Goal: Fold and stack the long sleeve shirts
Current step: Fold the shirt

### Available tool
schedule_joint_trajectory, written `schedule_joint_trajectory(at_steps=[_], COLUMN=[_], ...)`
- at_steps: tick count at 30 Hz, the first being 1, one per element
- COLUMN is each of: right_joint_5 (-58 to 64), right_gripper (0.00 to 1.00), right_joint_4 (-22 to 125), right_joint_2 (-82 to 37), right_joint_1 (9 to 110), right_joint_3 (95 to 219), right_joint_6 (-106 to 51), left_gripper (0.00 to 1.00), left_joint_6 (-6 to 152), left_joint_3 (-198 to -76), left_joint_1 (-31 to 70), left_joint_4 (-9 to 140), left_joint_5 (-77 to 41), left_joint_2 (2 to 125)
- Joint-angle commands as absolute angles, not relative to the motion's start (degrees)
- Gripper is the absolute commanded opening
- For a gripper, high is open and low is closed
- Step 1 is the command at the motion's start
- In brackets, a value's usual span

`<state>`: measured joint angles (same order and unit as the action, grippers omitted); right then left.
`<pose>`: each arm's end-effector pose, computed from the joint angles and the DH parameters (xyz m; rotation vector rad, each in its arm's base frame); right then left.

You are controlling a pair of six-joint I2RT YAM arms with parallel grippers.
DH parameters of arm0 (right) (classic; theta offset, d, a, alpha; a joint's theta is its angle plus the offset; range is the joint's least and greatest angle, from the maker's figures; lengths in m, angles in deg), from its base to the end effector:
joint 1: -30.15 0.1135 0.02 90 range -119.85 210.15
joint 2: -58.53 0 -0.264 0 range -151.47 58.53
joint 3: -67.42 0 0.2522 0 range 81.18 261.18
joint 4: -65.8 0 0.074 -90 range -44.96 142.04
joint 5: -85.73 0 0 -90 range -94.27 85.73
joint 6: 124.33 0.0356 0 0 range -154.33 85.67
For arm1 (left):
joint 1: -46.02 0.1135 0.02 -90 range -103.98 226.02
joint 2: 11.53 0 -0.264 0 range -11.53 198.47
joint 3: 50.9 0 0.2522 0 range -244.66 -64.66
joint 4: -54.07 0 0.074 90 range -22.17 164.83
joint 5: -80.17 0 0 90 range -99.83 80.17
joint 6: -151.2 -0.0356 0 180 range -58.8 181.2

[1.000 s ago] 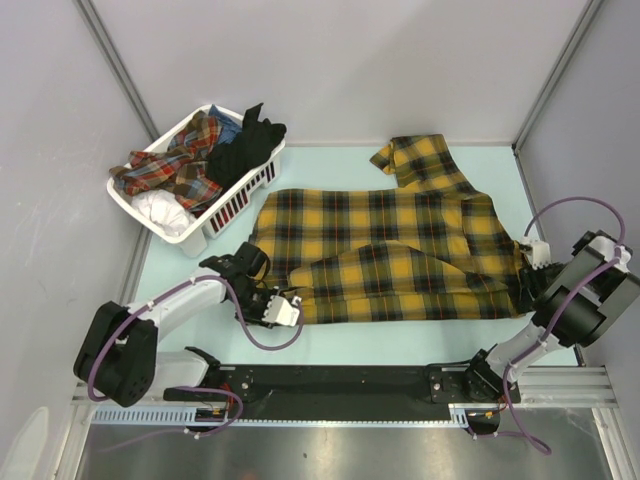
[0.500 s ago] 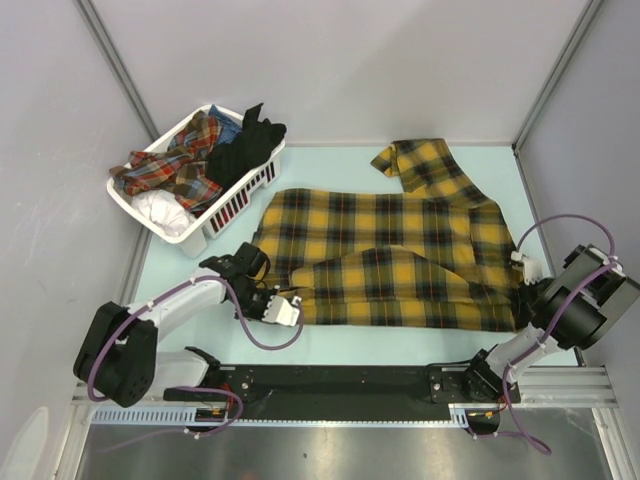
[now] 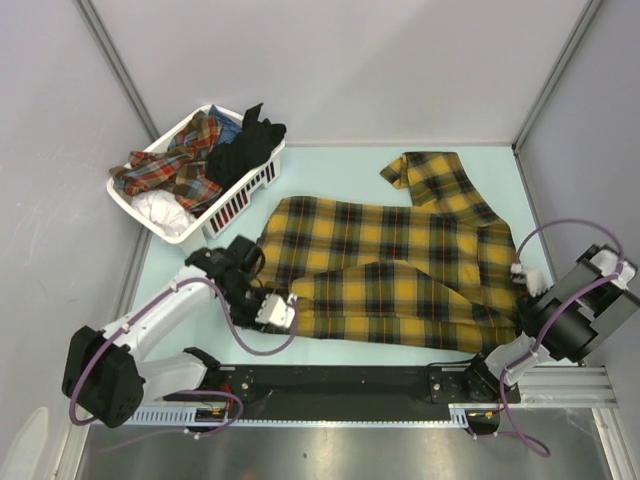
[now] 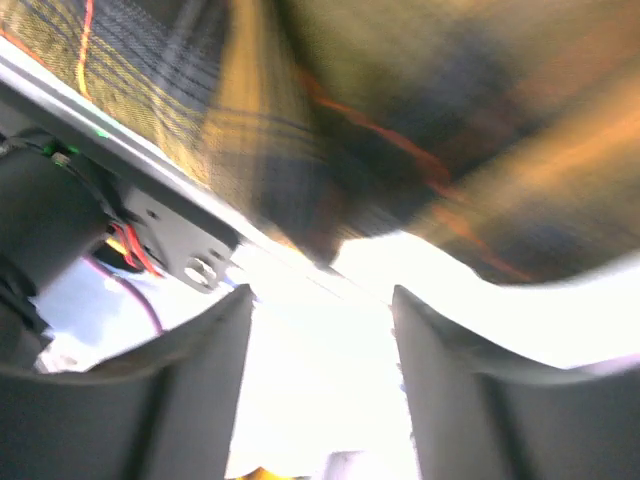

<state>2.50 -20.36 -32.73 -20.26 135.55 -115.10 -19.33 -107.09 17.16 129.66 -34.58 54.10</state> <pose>0.1445 -0.1681 0.1752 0.7717 -2.9617 -0.5484 0.1409 -0.0947 0.2067 2.3276 1.6153 -0.5059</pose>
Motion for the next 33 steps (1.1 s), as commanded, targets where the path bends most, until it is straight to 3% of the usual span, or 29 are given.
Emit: schedule_joint_trajectory(at_steps=[1,2,5,7,8,12,13,17,18,23,25,28,33], right_joint_5=[9.8,11.7,19.3,24.2,25.6,32.5,33.2,34.3,34.5,31.9,29.5,23.9,20.3], right_gripper=[0.66,0.66,0.67,0.67,0.67,0.68,0.69,0.8,0.9,0.93,0.9,0.82,0.62], right_joint_4=[-33.9,-34.8,-31.9,-28.3,-23.2,-9.5,-6.4,7.7,9.1,9.1,8.4,14.9,17.4], right_joint_2=[-31.1,-31.0,-31.2,-31.7,-32.6,-36.3,-37.2,-43.5,-47.3,-61.2,-67.6,-70.8,-76.6], right_joint_1=[-17.1,-14.7,-8.7,-5.7,-3.3,1.0,1.4,4.9,6.1,8.7,10.1,11.9,14.3], right_joint_3=[150.0,152.2,157.7,161.0,161.8,168.1,169.1,175.3,176.7,190.0,197.1,197.7,202.0], right_joint_6=[-117.0,-115.7,-108.2,-103.1,-97.1,-81.0,-78.1,-67.3,-64.0,-60.0,-58.3,-58.3,-55.7], left_gripper=[0.63,0.63,0.91,0.93,0.99,0.99,0.99,0.99,1.0,0.99,0.99,0.96,0.91], left_joint_6=[-16.4,-15.6,-9.1,-1.8,1.6,24.9,28.5,34.3,36.1,17.8,15.4,10.8,6.8], left_joint_3=[-122.6,-128.0,-138.0,-143.8,-150.8,-166.0,-166.5,-166.2,-167.3,-187.7,-190.2,-188.6,-184.9], left_joint_1=[17.8,18.1,19.4,20.4,20.8,27.2,28.1,28.9,28.9,28.5,28.6,28.6,28.4], left_joint_4=[136.2,136.0,131.6,127.9,126.6,115.5,106.3,89.3,87.5,104.1,106.4,106.4,105.5], left_joint_5=[-42.3,-43.0,-45.2,-45.7,-46.4,-51.7,-52.3,-54.4,-54.0,-50.5,-47.6,-46.0,-43.1], left_joint_2=[55.9,56.8,63.7,71.7,74.6,85.8,86.5,91.5,93.1,107.7,112.0,113.7,115.0])
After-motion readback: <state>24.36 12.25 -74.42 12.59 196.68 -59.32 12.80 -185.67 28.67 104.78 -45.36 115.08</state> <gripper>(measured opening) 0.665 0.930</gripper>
